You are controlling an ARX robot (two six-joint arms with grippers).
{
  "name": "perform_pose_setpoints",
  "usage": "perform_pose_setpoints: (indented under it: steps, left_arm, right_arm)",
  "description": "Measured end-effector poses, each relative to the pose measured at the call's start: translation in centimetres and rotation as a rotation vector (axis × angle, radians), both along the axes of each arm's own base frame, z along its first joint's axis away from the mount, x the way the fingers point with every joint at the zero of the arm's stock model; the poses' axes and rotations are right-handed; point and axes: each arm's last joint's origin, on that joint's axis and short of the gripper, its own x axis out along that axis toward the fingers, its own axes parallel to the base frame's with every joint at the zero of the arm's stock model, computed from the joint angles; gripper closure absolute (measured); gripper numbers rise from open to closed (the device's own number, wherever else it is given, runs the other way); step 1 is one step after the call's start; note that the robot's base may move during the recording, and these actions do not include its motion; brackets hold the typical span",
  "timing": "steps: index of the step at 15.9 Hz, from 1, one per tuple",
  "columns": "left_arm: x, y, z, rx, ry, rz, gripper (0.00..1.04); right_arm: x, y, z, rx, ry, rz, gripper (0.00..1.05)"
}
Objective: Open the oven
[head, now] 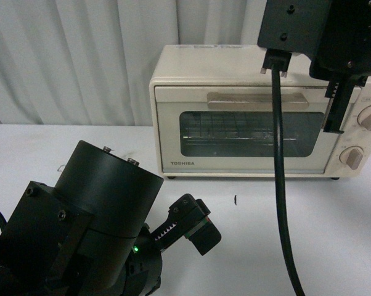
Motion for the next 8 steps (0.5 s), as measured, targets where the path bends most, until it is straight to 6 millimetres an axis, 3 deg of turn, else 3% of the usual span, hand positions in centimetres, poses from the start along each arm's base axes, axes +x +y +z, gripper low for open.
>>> perform_pose_setpoints:
  steps: [3, 8]
  left_arm:
    - [0.0, 0.0, 0.0, 0.000, 0.000, 0.000, 0.07]
    - [0.0, 0.0, 0.0, 0.000, 0.000, 0.000, 0.07]
  right_arm:
    - [-0.1, 1.2, -1.5, 0.005, 0.063, 0.048, 1.03]
    - [0.1, 1.7, -2.8, 0.015, 0.103, 0.061, 1.03]
